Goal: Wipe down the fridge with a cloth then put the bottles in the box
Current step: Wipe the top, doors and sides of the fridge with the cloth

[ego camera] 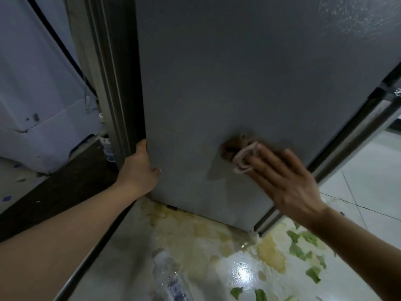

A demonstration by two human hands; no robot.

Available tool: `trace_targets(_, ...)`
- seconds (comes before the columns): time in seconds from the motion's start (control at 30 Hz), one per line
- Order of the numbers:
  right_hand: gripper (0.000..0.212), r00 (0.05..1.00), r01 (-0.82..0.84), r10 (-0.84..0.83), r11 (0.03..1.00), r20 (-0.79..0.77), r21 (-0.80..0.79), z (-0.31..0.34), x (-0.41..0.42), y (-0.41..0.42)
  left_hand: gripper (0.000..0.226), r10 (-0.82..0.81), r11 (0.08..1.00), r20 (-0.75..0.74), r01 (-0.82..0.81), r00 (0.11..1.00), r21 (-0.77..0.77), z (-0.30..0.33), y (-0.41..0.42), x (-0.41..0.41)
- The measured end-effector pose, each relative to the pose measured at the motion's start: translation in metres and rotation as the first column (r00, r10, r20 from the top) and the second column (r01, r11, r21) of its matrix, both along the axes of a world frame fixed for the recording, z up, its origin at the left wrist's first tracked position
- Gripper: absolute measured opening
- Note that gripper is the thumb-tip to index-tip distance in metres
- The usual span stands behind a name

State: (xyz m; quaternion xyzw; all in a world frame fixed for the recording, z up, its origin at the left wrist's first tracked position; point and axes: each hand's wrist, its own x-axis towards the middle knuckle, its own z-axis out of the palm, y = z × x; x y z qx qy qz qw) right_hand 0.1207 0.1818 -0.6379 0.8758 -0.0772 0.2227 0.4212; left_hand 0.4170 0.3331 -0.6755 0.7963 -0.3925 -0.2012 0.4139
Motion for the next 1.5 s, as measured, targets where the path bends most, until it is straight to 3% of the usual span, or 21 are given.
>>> trace_targets(0.07,0.046,0.990,-0.003,-0.001,1.000,0.138,0.028,0.010,-0.016,-0.011,0.077,0.007,1.000,0.013,-0.007,1.000,-0.021,-0.002,-0.002,-0.001)
trace_targets(0.13,0.045,0.986,0.017,-0.028,0.998,0.162,0.067,0.000,-0.025,-0.013,0.077,0.020,0.999,0.025,-0.020,0.999,-0.036,-0.006,-0.003,-0.002)
trace_targets(0.3,0.051,0.972,0.081,-0.065,0.995,-0.225,0.065,-0.058,-0.047,-0.001,0.081,0.010,1.000,0.025,-0.009,1.000,-0.024,-0.010,-0.002,0.004)
trace_targets(0.4,0.052,0.960,0.074,-0.058,0.996,-0.275,0.045,-0.048,-0.053,0.000,0.084,0.028,1.000,0.048,-0.029,0.998,0.010,-0.012,-0.002,0.006)
trace_targets(0.6,0.045,0.986,0.095,-0.103,0.993,0.131,0.064,0.009,-0.061,-0.008,0.086,0.024,0.999,0.021,-0.023,1.000,-0.025,-0.026,-0.003,0.004)
trace_targets(0.7,0.044,0.974,0.101,-0.118,0.990,0.191,0.096,-0.005,-0.055,-0.010,0.086,0.033,0.999,0.005,-0.033,0.999,-0.038,-0.038,-0.003,0.005)
trace_targets(0.77,0.043,0.984,0.119,-0.131,0.988,0.123,0.097,-0.034,-0.059,-0.010,0.087,0.026,0.999,-0.012,-0.026,1.000,-0.018,-0.048,-0.003,0.004)
trace_targets(0.87,0.044,0.984,0.098,-0.079,0.989,-0.162,0.111,-0.079,-0.069,-0.005,0.089,0.000,1.000,-0.024,0.000,1.000,0.008,-0.061,0.000,0.003)
trace_targets(0.97,0.072,0.894,0.175,-0.109,0.978,-0.435,0.116,-0.091,-0.068,0.001,0.091,-0.015,1.000,-0.004,0.015,1.000,0.002,-0.065,0.001,0.004)
trace_targets(1.03,0.073,0.893,0.162,-0.092,0.979,-0.440,0.124,-0.085,-0.068,0.002,0.089,-0.009,1.000,-0.006,0.009,1.000,-0.003,-0.065,0.001,0.006)
trace_targets(1.13,0.049,0.963,0.052,-0.013,0.989,-0.269,0.137,-0.063,-0.064,-0.003,0.088,0.003,1.000,0.031,-0.004,1.000,0.003,-0.064,0.003,0.005)
trace_targets(1.2,0.047,0.991,0.038,-0.019,0.990,-0.136,0.137,-0.047,-0.056,-0.008,0.089,0.007,1.000,0.049,-0.008,0.999,0.021,-0.067,0.004,0.003)
trace_targets(1.3,0.047,0.997,0.027,-0.019,0.993,-0.072,0.117,-0.049,-0.044,-0.012,0.090,-0.002,0.999,0.028,0.001,1.000,0.045,-0.072,0.005,0.000)
trace_targets(1.4,0.056,0.991,0.013,0.000,0.995,-0.132,0.100,-0.074,-0.040,-0.013,0.089,-0.024,0.999,0.016,0.024,1.000,0.038,-0.076,0.006,-0.002)
trace_targets(1.5,0.066,0.936,-0.029,0.051,0.997,-0.347,0.067,-0.102,-0.035,-0.006,0.088,-0.026,0.998,-0.001,0.026,1.000,0.059,-0.081,0.006,-0.002)
